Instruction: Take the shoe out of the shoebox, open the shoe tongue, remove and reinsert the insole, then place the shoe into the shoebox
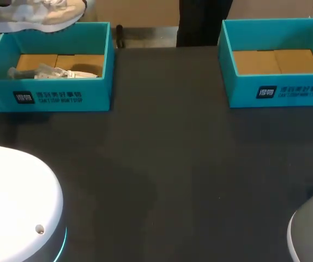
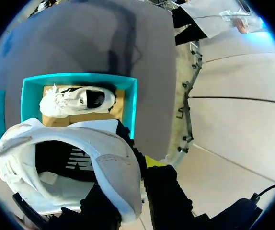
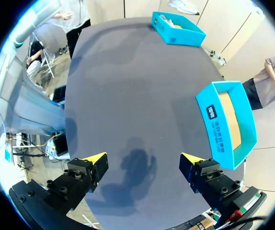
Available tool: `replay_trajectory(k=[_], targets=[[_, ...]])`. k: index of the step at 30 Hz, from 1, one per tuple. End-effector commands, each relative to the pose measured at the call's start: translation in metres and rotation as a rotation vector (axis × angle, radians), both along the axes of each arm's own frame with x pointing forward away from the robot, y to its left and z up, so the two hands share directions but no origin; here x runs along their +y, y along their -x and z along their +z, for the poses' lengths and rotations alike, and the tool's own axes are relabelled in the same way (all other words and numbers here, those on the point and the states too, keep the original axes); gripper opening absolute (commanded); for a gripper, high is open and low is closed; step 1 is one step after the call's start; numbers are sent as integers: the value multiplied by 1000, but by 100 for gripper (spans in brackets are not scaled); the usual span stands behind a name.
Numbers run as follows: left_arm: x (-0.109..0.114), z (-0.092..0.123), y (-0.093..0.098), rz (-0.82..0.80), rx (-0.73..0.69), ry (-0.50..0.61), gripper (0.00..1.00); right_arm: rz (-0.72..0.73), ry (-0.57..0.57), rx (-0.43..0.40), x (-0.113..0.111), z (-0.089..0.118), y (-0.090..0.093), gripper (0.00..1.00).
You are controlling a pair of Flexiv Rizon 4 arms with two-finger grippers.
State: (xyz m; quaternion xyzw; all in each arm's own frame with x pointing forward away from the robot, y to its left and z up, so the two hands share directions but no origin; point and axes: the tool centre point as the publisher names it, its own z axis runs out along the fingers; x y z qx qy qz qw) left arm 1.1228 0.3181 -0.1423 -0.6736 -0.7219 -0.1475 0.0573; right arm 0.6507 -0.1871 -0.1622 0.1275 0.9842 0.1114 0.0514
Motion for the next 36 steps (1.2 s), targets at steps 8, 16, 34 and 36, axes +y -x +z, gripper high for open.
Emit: replay_trajectory(k=[8,16,34,36], targets=[[1,-26,-16,-66,3,-35,0,0,2,4,0,0,-2,100],[-2,-50,-24,-90,2,-14,0,0,2,4,0,0,-2,100],[-10,-98,-29,-103,42,-49,0,0,2,4,0,0,-2,100],[-11,-103,-30,-105,41,-49,0,0,2,4,0,0,-2,100]])
